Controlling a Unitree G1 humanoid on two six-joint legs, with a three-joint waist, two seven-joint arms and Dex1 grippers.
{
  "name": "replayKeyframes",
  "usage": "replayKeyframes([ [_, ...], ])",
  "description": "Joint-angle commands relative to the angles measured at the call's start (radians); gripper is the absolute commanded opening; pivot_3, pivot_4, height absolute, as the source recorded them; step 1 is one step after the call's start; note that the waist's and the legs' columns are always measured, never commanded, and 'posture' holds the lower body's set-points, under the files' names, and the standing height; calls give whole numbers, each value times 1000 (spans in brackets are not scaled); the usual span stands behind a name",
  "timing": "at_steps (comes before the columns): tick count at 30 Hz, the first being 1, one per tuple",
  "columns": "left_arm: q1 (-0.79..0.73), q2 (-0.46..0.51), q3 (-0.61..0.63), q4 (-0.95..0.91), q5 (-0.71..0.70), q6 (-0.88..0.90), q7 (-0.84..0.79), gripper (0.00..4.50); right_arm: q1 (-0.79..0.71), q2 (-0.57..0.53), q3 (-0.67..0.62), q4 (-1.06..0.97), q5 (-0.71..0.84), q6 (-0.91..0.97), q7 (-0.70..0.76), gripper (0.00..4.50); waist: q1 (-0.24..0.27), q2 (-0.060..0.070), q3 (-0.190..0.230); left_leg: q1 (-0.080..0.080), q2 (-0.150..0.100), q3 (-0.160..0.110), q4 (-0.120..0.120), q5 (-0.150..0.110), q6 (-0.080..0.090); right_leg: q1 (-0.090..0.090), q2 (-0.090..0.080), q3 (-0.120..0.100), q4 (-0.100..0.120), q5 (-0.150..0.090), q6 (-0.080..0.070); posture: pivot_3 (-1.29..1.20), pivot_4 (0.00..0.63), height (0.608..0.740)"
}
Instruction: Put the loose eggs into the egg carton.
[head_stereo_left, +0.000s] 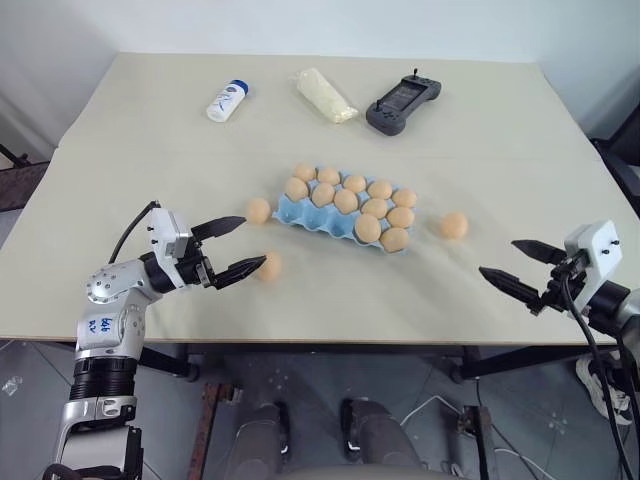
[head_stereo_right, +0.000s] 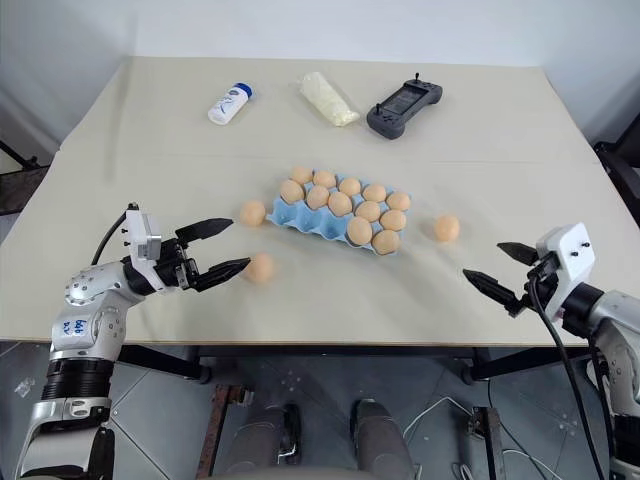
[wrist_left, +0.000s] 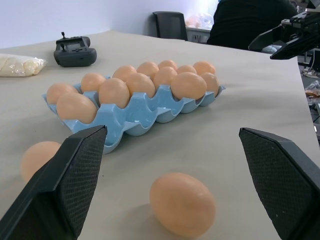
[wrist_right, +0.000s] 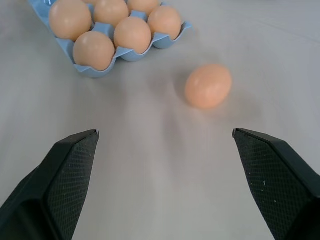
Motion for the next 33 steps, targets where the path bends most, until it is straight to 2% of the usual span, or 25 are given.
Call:
replayKeyframes([
  [1, -16, 11, 18, -6, -17, -20, -11, 4500, -82, 46, 20, 37, -13, -54, -66, 4484, -3, 0, 0, 0, 0, 0, 0, 0, 0, 0, 0, 0, 0, 0, 0, 0, 150, 740],
  [5, -10, 7, 19, -13, -14, -21, -7, 4500, -251, 147, 109, 202, -94, -113, -178, 4484, -7, 0, 0, 0, 0, 0, 0, 0, 0, 0, 0, 0, 1, 0, 0, 0, 150, 740],
  [10, -1, 9, 27, -29, -16, -23, 1, 4500, -390, 219, 178, 389, -163, -188, -232, 4484, -5, 0, 0, 0, 0, 1, 0, 1, 0, -1, 0, 0, 1, 0, 0, 0, 150, 740],
  [19, 33, 6, 42, -59, -19, -29, 24, 4500, -559, 248, 288, 733, -347, -308, -378, 4484, -5, 0, 0, -1, 0, 2, 0, 1, 1, -1, 0, 0, 0, 0, 0, 0, 150, 740],
  [22, 42, 7, 42, -65, -20, -31, 29, 4500, -572, 251, 278, 761, -343, -350, -392, 3900, -7, 0, 0, -1, 0, 2, 0, 1, 1, -1, 0, 0, 1, 0, 0, 0, 150, 740],
  [28, 43, 9, 47, -47, -20, -42, 26, 4500, -563, 242, 252, 648, -297, -341, -356, 1881, -11, 1, 0, -1, 0, 2, 0, 1, 1, -1, 0, 0, 2, 0, 0, 0, 150, 740],
  [33, 35, 7, 45, -21, -18, -56, 17, 4500, -558, 233, 246, 462, -242, -265, -321, 1784, -24, 1, 0, -1, 0, 2, 0, 1, 1, -1, 1, 0, 2, 0, 0, 0, 150, 740],
])
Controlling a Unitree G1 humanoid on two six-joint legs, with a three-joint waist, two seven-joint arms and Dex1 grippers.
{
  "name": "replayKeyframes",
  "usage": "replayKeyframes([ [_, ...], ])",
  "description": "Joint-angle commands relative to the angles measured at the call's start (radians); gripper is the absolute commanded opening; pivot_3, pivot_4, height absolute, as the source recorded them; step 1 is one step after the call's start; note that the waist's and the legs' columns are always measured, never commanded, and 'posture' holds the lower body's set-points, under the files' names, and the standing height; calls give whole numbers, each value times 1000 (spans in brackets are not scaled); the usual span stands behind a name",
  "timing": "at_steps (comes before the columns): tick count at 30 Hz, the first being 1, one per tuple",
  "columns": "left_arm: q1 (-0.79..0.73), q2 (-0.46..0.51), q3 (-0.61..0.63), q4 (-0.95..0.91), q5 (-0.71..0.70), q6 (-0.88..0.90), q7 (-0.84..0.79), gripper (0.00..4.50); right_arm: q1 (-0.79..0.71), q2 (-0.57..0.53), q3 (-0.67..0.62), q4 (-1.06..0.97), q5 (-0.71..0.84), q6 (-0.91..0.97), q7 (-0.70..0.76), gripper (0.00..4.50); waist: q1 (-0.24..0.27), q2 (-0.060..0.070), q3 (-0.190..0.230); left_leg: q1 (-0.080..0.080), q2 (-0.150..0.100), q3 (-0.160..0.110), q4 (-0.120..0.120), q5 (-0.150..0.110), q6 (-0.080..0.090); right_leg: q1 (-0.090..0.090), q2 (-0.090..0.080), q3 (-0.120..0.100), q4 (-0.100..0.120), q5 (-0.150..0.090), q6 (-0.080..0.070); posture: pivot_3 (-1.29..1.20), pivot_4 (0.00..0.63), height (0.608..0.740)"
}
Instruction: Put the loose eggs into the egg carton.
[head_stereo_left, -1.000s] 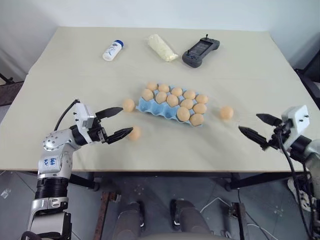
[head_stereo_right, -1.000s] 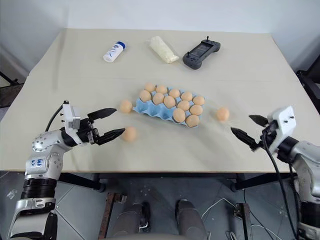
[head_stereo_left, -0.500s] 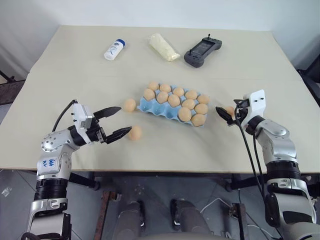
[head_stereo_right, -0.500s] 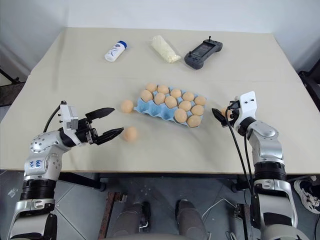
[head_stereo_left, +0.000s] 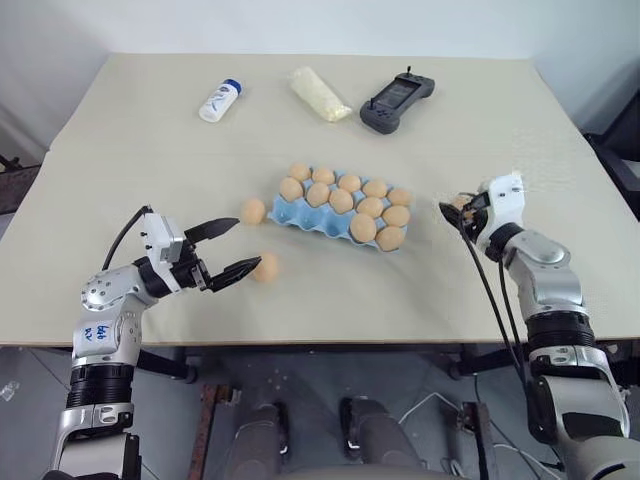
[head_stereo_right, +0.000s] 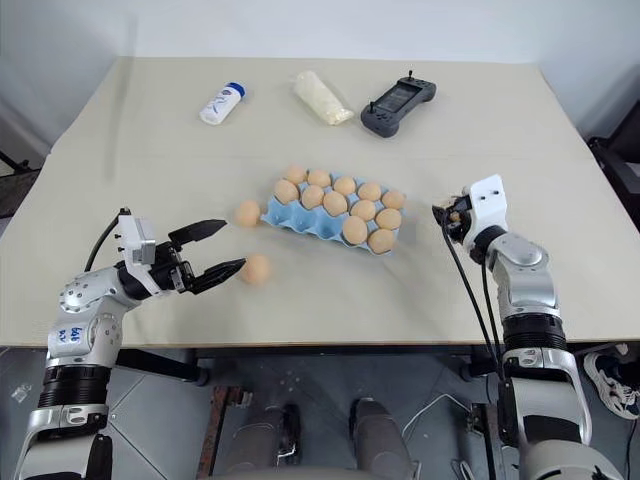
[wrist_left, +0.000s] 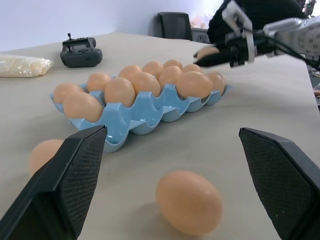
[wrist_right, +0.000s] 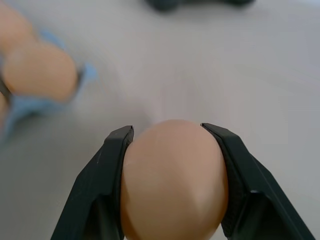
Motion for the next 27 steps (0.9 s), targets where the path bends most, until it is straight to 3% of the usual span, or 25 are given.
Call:
replayKeyframes([
  [1, -8, 7, 22, -8, -17, -27, -7, 4500, -6, -13, -26, -159, 55, 56, 28, 1784, -2, 0, 0, 0, 0, 0, 0, 0, 0, 0, 0, 0, 0, 0, 0, 0, 150, 740],
  [10, -18, -3, 13, 10, -11, -48, -3, 4500, -47, 117, 125, -426, 102, 260, 49, 1783, -4, 0, 0, 0, 0, -1, 0, 0, -1, -1, 0, 0, 2, 0, 0, 0, 150, 740],
  [18, 3, -2, 20, -17, -13, -51, 13, 4500, -85, 231, 268, -358, 28, 244, 53, 1783, -3, 0, 0, -1, 0, -1, -1, -1, -3, -2, -1, -1, -1, 0, 0, 0, 150, 740],
  [26, 40, 7, 26, -60, -19, -47, 17, 4500, -129, 298, 308, -240, -27, 167, 52, 1783, -7, 0, 0, -2, 0, -1, -2, -1, -2, -2, -1, -1, -2, 0, 0, 0, 150, 740],
  [27, 44, 9, 27, -65, -19, -46, 16, 4500, -139, 304, 309, -217, -38, 158, 44, 2129, -7, 0, 0, -2, 0, -1, -2, -1, -2, -3, -1, -2, -2, 0, 0, 0, 150, 740],
])
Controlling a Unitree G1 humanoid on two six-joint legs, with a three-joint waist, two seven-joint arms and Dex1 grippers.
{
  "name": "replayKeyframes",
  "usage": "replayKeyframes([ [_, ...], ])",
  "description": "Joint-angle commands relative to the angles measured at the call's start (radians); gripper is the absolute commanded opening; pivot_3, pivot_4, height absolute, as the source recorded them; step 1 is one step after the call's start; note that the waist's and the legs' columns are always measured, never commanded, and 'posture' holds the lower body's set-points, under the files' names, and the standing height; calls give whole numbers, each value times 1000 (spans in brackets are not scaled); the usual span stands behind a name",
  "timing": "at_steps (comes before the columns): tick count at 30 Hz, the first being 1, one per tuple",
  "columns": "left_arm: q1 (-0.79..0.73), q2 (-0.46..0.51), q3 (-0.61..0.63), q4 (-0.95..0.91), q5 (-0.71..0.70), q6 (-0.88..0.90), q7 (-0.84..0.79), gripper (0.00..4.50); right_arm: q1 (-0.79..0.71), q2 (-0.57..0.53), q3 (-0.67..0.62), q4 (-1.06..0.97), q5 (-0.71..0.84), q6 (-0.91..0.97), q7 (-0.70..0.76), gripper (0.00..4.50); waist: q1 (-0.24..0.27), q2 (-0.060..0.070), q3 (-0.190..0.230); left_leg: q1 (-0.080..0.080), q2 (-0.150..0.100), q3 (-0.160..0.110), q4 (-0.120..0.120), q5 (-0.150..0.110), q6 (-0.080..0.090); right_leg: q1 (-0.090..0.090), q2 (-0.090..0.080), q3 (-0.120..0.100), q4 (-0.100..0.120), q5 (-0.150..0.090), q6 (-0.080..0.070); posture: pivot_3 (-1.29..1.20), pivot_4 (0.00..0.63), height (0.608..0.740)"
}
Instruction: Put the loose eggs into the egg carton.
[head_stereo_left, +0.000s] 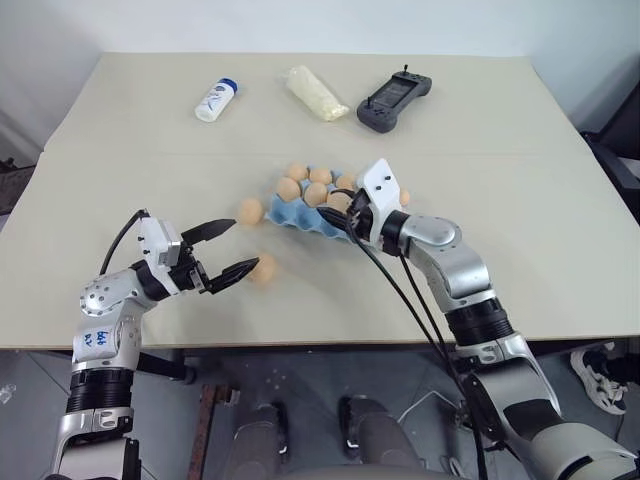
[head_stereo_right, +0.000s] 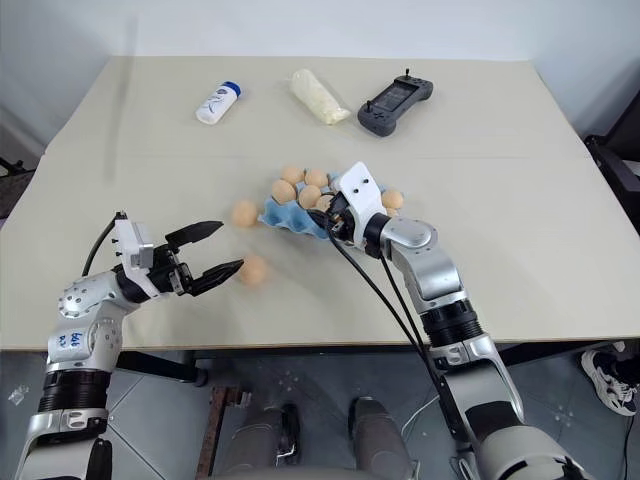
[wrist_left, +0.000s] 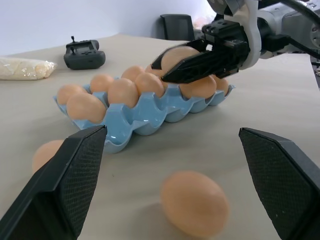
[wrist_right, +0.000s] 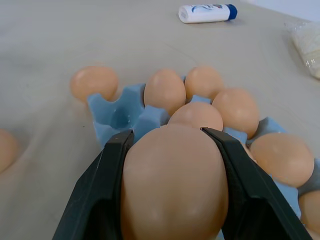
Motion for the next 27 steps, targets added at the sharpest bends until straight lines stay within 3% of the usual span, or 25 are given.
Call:
replayKeyframes([
  [1, 13, 17, 18, -60, -20, -7, -1, 4500, -36, 20, 3, 38, -29, -54, -9, 2487, 0, 0, 0, 0, 0, 0, 0, 0, 0, 0, 0, 0, 0, 0, 0, 0, 150, 740],
  [7, 49, 53, 6, -101, -5, 30, -9, 4500, -47, 34, 3, 45, -33, -80, 13, 4437, -3, 0, 0, 0, 0, 0, -1, -1, -2, -1, 0, 0, 0, 0, 0, 0, 150, 740],
  [15, 51, 72, 4, -110, 7, 41, 5, 4500, -45, 15, -13, -4, -6, -76, 65, 4477, -3, 0, 0, 0, 0, 0, -2, -1, -3, -1, 0, 0, 0, 0, 0, 0, 150, 740],
  [18, 59, 72, 26, -134, 15, 44, 61, 4500, -21, -45, -60, -62, 57, -92, 160, 4477, -1, 0, 0, 0, 0, 0, -3, -1, -3, -2, 0, 0, 0, 0, -1, 0, 150, 740],
  [27, 121, -14, 111, -257, 128, 102, 494, 4500, 29, -264, -164, 32, 196, -208, 537, 4477, 7, 0, 0, -1, 0, 1, -5, 0, 2, -1, 0, 0, -2, 0, 0, 0, 150, 740],
])
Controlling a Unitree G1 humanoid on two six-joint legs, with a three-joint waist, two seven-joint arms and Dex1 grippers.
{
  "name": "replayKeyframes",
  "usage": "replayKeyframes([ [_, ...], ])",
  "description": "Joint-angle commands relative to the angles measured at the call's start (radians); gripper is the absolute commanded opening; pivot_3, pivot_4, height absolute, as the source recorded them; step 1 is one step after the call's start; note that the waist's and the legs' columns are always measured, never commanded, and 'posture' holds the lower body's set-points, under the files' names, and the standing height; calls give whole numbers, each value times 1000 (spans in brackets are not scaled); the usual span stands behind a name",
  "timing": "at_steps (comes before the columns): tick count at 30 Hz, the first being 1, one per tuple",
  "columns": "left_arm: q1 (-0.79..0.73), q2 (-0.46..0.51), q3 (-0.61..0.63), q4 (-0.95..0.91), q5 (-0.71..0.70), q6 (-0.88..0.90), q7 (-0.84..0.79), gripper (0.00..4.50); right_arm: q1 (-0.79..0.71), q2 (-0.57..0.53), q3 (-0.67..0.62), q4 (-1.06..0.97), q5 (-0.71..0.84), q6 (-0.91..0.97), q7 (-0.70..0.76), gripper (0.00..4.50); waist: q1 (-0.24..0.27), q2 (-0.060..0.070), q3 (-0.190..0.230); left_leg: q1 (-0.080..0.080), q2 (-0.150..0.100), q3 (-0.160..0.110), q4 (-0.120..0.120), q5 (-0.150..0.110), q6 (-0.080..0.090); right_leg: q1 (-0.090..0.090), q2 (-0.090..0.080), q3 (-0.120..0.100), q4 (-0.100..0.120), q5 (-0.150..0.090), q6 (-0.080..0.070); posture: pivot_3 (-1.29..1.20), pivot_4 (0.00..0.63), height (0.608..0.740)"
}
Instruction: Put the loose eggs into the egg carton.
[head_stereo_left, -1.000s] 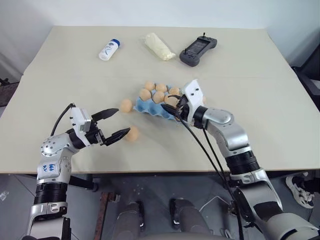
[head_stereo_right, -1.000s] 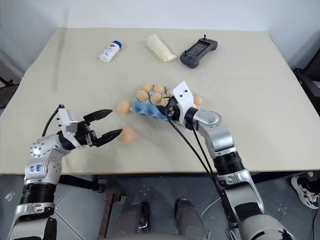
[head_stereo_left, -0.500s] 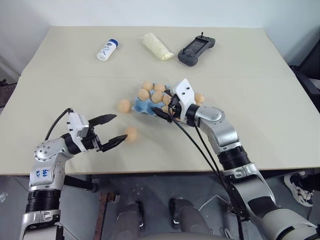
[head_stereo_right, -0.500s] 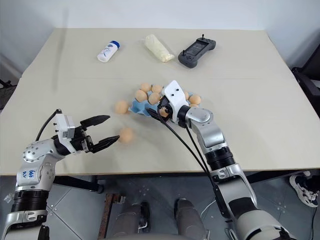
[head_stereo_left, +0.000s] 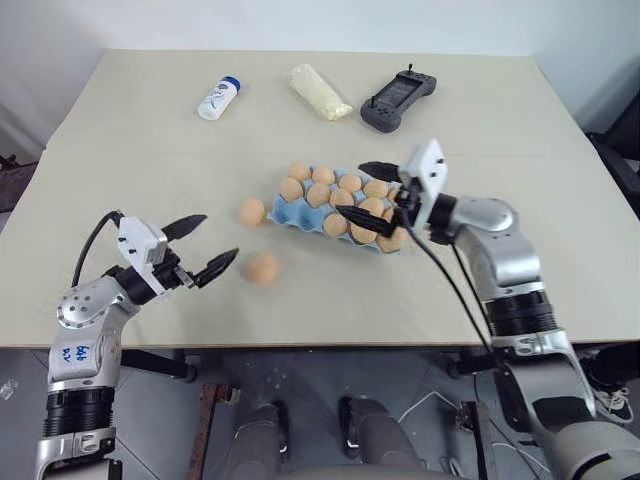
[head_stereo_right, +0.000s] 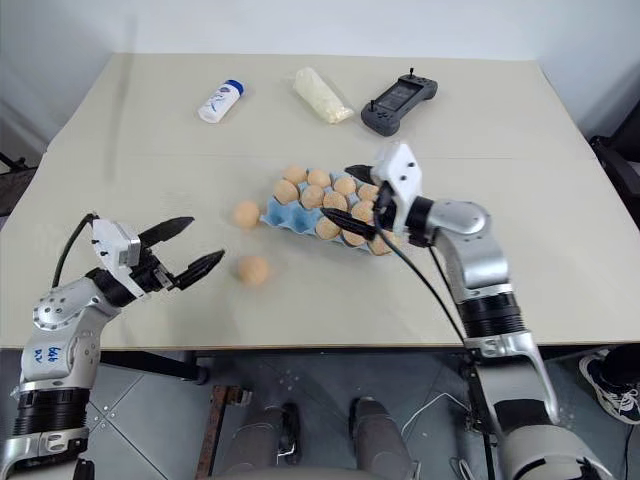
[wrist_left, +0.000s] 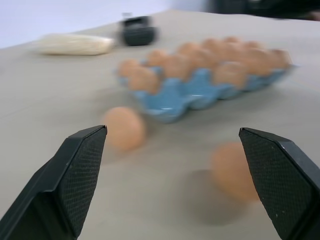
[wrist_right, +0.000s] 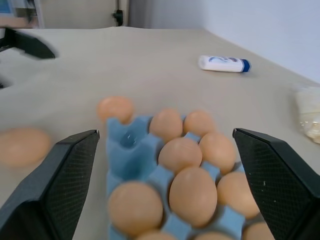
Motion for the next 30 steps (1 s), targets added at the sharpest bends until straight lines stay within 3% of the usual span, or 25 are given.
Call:
replayKeyframes([
  [1, 28, -49, 61, -101, 56, 21, 208, 4500, 14, -69, -54, 45, 83, -37, 187, 4477, 2, 0, 0, 0, 0, 0, 0, 0, 0, 0, 0, 0, 0, 0, 0, 0, 150, 740],
  [6, 103, -147, 119, -210, 111, 82, 446, 4500, -3, -127, -76, 175, 103, -87, 337, 4477, -3, 0, 0, 3, 1, 2, 1, 0, 1, 1, 2, 2, 0, 0, 1, 0, 150, 740],
  [10, 213, -232, 120, -326, 107, 94, 516, 4500, -18, -151, -93, 234, 129, -92, 441, 4477, -1, 0, 0, 3, 1, 2, 2, 0, 0, 2, 2, 3, 1, 0, 1, 0, 150, 740],
  [15, 432, -316, 48, -460, 24, -65, 369, 4500, -22, -171, -90, 262, 128, -79, 505, 4477, 0, 0, 0, 3, 1, 2, 3, -3, -4, 3, 1, 3, 0, 0, 1, 0, 150, 740],
  [20, 569, -383, -55, -491, -7, -113, 304, 4500, -5, -205, -64, 250, 139, -40, 584, 4477, 1, 0, 0, 3, 1, 1, 3, -3, -5, 4, 1, 2, -3, 0, -1, 0, 150, 740],
  [30, 383, -472, -216, -495, 111, -43, 475, 4500, 13, -248, -32, 214, 188, -27, 598, 4477, 3, 0, 0, 3, 0, 0, 2, -3, -3, 6, 0, 0, -8, 0, -1, 0, 150, 740],
])
